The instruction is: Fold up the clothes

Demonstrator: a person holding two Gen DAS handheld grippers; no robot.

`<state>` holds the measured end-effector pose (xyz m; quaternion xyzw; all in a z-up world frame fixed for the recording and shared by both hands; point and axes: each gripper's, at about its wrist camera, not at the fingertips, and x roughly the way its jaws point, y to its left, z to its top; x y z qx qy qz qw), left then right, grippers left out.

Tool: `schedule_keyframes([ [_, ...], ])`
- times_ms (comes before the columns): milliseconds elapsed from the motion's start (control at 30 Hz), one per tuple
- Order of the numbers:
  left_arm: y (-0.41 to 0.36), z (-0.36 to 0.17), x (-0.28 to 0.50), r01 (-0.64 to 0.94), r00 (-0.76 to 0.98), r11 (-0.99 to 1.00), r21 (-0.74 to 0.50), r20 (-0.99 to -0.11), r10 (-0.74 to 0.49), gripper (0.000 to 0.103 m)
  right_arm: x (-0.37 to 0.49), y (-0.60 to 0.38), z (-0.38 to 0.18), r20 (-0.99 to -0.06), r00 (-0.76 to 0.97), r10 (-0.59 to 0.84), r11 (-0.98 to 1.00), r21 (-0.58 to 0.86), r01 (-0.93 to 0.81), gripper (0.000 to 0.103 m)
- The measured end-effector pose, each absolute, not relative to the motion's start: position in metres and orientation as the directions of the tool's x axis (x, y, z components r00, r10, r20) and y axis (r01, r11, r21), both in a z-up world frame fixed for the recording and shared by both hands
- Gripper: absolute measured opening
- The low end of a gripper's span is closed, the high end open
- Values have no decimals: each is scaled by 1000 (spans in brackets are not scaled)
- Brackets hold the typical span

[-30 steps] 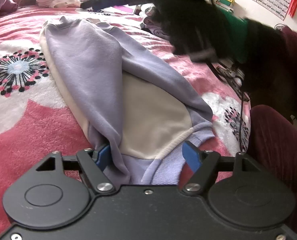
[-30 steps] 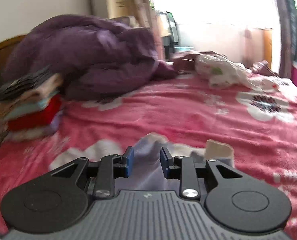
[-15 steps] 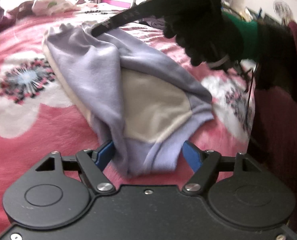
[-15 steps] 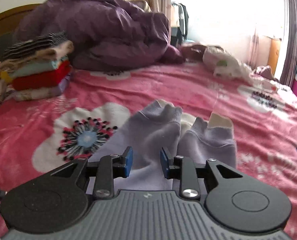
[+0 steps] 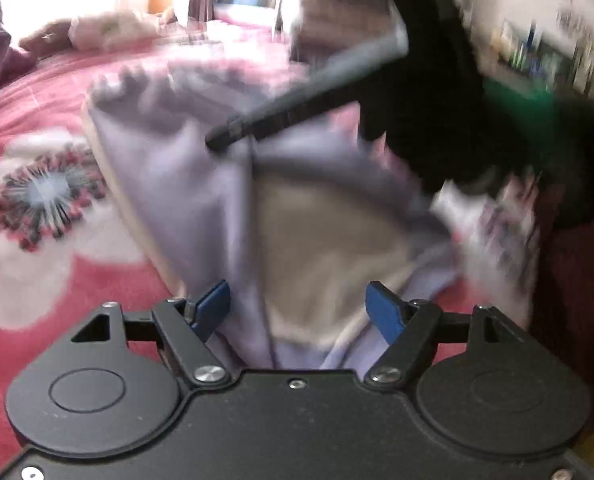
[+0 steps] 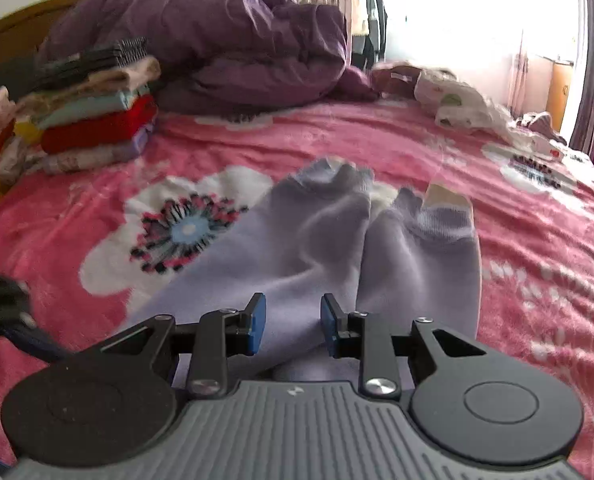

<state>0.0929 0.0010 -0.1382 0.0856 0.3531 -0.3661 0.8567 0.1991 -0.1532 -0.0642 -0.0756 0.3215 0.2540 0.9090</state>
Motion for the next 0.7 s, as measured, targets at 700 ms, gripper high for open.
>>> schedule_keyframes([
  [700, -5, -132, 79, 723, 472, 686, -80, -668, -575, 75, 225, -133, -46, -659, 631, 410, 810, -55, -583, 35],
])
